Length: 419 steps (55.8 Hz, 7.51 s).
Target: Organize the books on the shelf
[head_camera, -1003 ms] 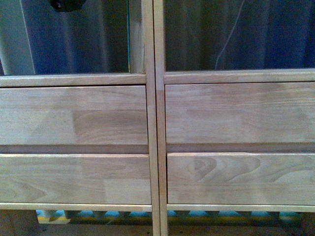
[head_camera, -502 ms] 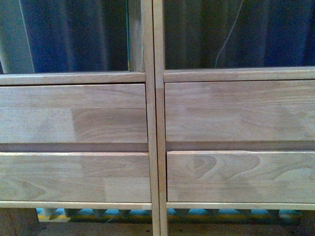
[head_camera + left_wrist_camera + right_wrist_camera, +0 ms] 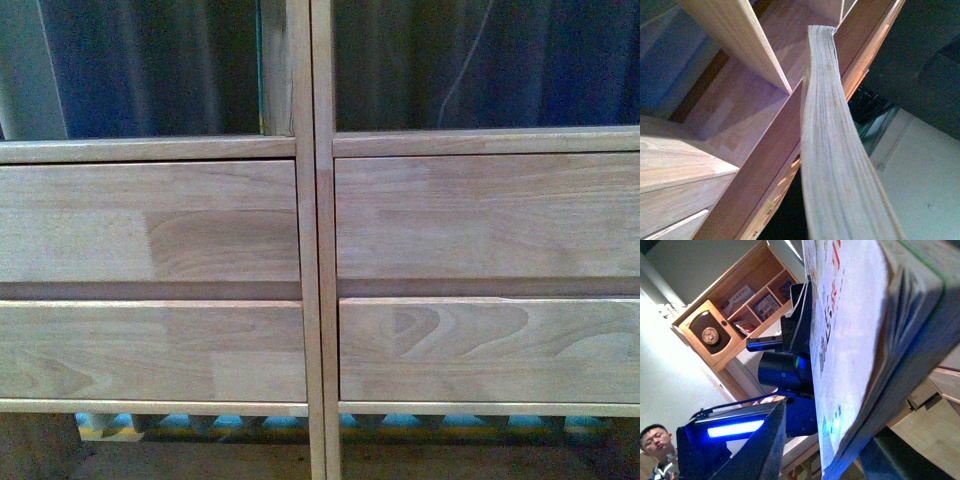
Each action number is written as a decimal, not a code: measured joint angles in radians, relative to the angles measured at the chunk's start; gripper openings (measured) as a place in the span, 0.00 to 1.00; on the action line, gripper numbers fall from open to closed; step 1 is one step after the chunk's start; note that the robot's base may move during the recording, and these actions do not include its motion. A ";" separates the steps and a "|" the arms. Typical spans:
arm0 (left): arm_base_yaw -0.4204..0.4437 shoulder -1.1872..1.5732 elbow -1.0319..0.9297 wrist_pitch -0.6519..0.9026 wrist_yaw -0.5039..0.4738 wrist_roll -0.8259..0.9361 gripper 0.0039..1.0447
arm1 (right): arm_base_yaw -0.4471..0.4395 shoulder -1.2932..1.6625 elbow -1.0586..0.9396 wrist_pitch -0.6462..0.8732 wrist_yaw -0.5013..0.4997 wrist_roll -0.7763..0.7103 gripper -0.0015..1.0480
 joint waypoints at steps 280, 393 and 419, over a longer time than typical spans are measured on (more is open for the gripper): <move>0.576 -0.998 -0.438 -1.172 -0.430 1.134 0.83 | -0.096 -1.232 -0.684 -1.397 0.988 -1.423 0.93; 0.204 -1.467 -1.078 -1.207 -0.801 1.213 0.44 | -0.095 -1.283 -0.727 -1.395 0.987 -1.424 0.47; 0.204 -1.467 -1.078 -1.207 -0.801 1.215 0.93 | -0.095 -1.283 -0.727 -1.395 0.987 -1.424 0.93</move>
